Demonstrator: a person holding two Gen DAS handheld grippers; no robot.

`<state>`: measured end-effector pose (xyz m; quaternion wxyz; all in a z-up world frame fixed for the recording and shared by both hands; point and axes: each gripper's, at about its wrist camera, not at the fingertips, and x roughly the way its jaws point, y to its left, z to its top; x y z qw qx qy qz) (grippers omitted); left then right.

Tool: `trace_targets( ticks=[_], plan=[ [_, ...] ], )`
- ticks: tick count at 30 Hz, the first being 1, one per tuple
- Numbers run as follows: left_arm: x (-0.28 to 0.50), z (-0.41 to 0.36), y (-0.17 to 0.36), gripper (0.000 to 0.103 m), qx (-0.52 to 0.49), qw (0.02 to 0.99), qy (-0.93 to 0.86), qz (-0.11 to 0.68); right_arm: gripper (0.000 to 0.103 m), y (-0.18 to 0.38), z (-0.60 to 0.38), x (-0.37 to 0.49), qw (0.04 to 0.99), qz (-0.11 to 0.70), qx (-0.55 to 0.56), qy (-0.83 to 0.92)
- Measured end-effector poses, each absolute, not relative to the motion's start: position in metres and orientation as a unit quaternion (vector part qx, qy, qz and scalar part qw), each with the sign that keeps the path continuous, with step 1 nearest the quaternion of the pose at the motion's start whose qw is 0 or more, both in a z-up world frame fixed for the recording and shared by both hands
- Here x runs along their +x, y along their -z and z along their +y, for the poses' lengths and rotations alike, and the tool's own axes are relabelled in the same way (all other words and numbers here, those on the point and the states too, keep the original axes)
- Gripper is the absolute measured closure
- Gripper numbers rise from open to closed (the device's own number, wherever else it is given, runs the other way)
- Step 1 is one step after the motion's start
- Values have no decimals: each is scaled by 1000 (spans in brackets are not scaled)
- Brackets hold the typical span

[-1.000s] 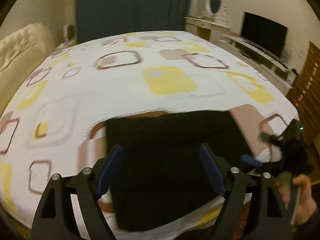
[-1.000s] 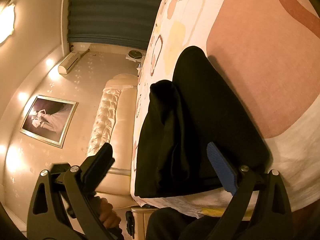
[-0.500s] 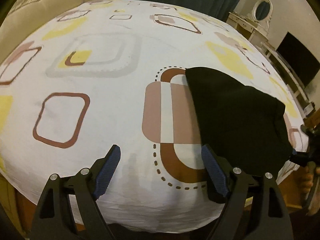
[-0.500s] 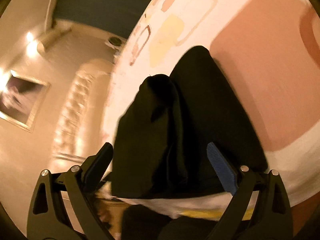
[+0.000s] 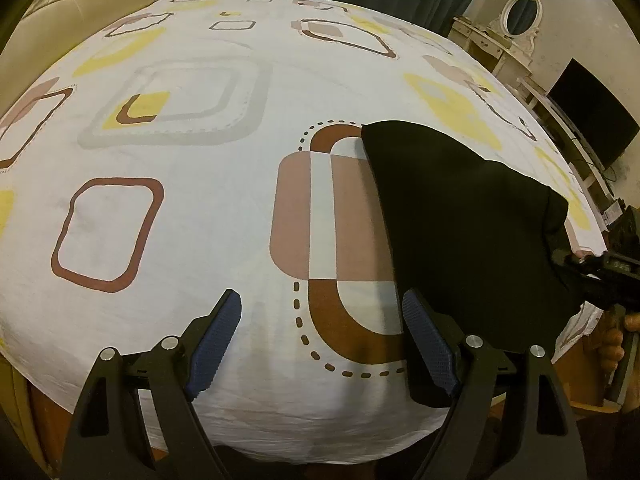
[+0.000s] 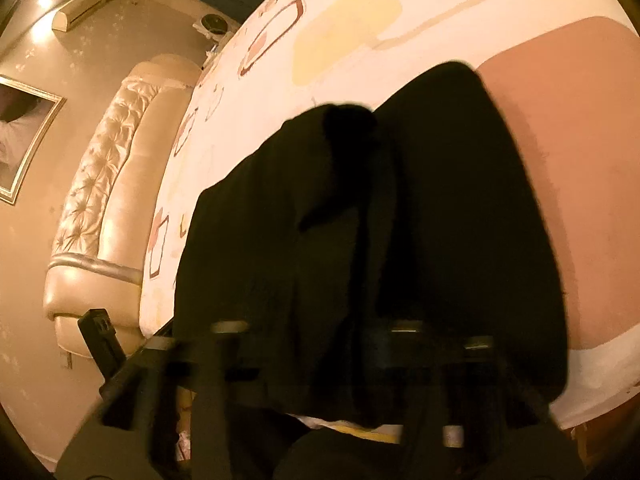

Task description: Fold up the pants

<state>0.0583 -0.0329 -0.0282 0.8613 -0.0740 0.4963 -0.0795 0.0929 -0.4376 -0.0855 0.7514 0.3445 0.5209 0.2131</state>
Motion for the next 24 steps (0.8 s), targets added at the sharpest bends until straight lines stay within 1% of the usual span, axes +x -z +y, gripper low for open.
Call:
trace_targets(
  ticks=[4, 9, 13, 17, 24],
  plan=[
    [58, -33, 29, 21, -74, 861, 79, 497, 91, 69, -432, 89, 767, 509, 322, -219],
    [54, -35, 24, 21, -72, 865, 93, 488, 92, 23, -440, 81, 798, 455, 317, -237],
    [51, -41, 19, 21, -67, 868, 104, 482, 92, 2, -458, 76, 811, 432, 312, -240],
    [50, -46, 20, 21, -65, 865, 113, 484, 93, 15, -480, 74, 812, 441, 316, -215],
    [49, -53, 23, 21, -59, 862, 116, 489, 94, 81, -507, 74, 788, 476, 354, -167]
  ],
)
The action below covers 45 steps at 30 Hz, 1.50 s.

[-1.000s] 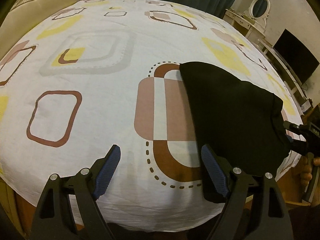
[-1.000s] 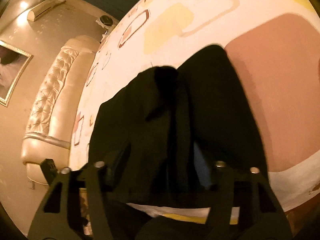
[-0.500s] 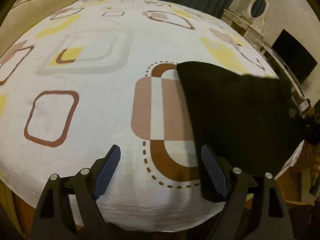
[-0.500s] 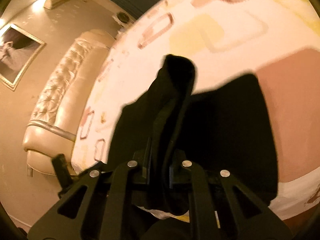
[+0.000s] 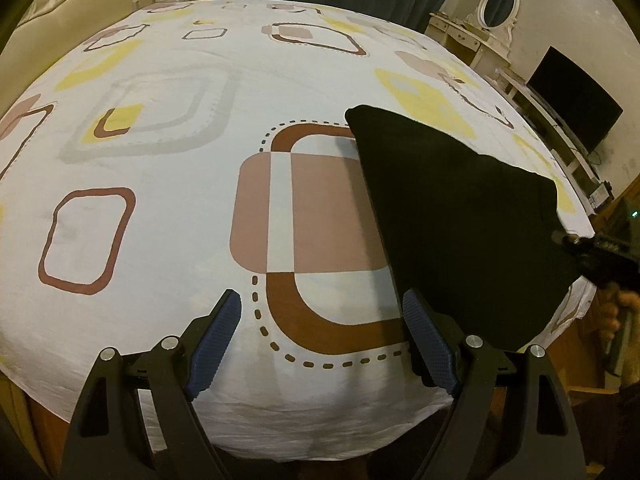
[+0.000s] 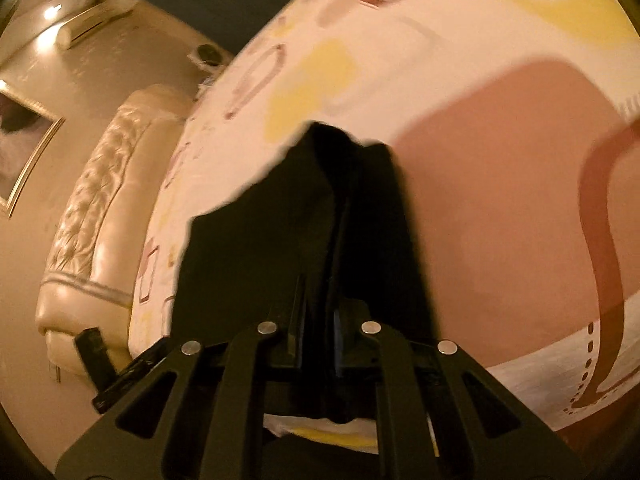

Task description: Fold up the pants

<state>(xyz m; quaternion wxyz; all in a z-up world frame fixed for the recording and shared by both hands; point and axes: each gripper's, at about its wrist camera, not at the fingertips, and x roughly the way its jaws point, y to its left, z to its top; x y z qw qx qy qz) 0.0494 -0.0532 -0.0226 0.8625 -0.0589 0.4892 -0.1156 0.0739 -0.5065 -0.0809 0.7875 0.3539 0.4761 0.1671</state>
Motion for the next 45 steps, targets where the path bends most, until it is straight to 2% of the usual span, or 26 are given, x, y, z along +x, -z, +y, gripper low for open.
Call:
trace_targets(
  ticks=[7, 38, 41, 42, 43, 45],
  plan=[
    [50, -53, 26, 21, -56, 861, 113, 493, 94, 112, -520, 69, 767, 450, 419, -183],
    [46, -54, 34, 21, -57, 851, 126, 507, 96, 114, -542, 36, 775, 422, 444, -157],
    [46, -51, 34, 21, -68, 848, 131, 508, 101, 116, -551, 30, 773, 427, 446, -147],
    [46, -50, 34, 21, -74, 847, 134, 510, 95, 117, -555, 28, 770, 428, 450, -144],
    [47, -48, 33, 21, -85, 844, 140, 511, 72, 119, -562, 24, 763, 432, 461, -135],
    [47, -46, 32, 21, -111, 837, 155, 513, 48, 118, -574, 18, 763, 440, 461, -107]
  ],
)
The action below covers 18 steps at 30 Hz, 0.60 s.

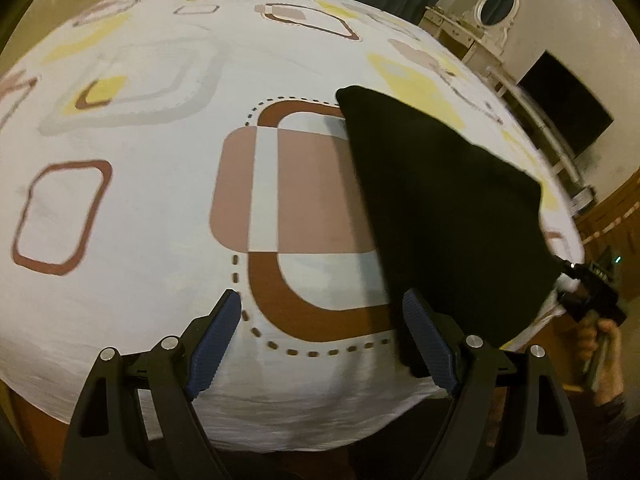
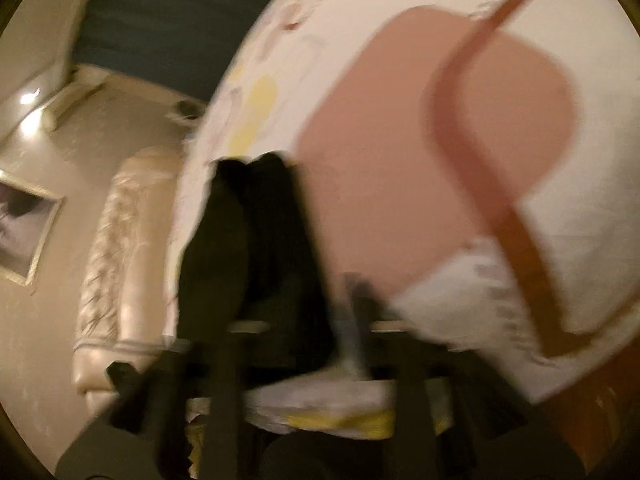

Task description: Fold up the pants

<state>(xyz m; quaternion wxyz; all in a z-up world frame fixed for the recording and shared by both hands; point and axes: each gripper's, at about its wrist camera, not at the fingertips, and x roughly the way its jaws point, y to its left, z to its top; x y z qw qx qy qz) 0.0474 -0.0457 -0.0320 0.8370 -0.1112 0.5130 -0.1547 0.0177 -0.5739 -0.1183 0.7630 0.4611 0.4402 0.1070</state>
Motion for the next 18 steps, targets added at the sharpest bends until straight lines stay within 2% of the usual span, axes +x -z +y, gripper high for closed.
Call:
trace_targets(
  ticks=[3, 6, 12, 18],
  plan=[
    [49, -46, 32, 21, -146, 823, 185, 516, 33, 105, -589, 8, 768, 406, 483, -112],
    [49, -52, 35, 21, -158, 814, 211, 518, 27, 99, -589, 9, 766, 386, 496, -138],
    [53, -59, 44, 18, -211, 785, 244, 529, 26, 120, -552, 30, 751, 433, 471, -161],
    [67, -65, 57, 18, -262, 756, 266, 537, 22, 120, -531, 45, 751, 437, 460, -182]
  ],
)
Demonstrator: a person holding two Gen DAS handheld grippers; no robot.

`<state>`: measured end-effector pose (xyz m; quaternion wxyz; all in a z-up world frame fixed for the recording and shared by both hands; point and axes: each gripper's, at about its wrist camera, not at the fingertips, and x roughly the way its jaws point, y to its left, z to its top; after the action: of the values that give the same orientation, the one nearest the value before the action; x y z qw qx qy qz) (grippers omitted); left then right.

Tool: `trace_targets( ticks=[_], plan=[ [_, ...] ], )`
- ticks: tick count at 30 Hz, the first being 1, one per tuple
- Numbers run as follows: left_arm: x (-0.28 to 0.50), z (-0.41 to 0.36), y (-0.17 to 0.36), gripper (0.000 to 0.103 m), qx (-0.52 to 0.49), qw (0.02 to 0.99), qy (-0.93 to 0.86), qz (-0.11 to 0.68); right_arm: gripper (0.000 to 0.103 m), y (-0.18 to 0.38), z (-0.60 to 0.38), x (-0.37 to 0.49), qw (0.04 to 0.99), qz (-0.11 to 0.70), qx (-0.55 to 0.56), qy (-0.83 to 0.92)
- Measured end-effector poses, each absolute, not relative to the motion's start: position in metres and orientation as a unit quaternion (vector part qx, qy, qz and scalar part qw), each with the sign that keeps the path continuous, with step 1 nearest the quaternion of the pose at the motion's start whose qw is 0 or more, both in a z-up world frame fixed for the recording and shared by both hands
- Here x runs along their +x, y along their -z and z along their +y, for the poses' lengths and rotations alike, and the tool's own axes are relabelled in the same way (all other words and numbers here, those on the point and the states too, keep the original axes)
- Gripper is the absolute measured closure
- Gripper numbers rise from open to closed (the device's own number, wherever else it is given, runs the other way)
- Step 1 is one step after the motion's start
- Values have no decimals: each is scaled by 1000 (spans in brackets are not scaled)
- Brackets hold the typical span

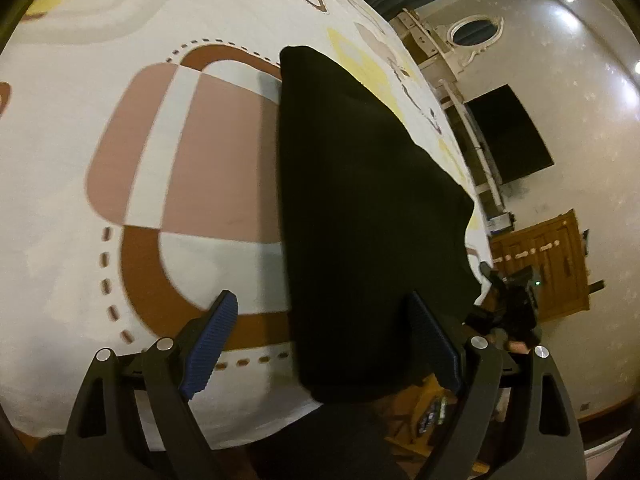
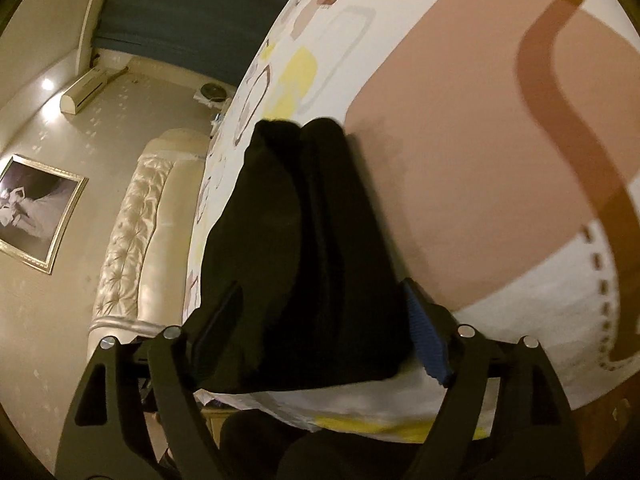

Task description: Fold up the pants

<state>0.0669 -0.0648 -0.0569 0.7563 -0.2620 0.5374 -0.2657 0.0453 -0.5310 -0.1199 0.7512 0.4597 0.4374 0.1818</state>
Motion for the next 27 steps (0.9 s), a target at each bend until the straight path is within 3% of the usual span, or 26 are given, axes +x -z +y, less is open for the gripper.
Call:
trace_targets(
  ticks=[5, 6, 7, 8, 13, 16, 27],
  plan=[
    [74, -80, 59, 19, -262, 749, 282, 540, 20, 118, -525, 49, 760, 440, 440, -187],
    [74, -83, 59, 25, -255, 750, 282, 541, 21, 118, -523, 49, 763, 442, 433, -189],
    [74, -85, 60, 39, -249, 750, 284, 543, 21, 116, -521, 48, 765, 444, 426, -190],
    [75, -90, 62, 42, -247, 745, 284, 551, 23, 115, -518, 48, 768, 446, 418, -191],
    [79, -84, 64, 56, -260, 739, 265, 562, 50, 111, -503, 50, 794, 465, 354, -170],
    [76, -84, 56, 63, -246, 750, 263, 554, 60, 109, -501, 48, 793, 462, 355, -176],
    [73, -53, 33, 66, -199, 787, 230, 538, 65, 106, -467, 59, 792, 461, 344, -203]
  ],
)
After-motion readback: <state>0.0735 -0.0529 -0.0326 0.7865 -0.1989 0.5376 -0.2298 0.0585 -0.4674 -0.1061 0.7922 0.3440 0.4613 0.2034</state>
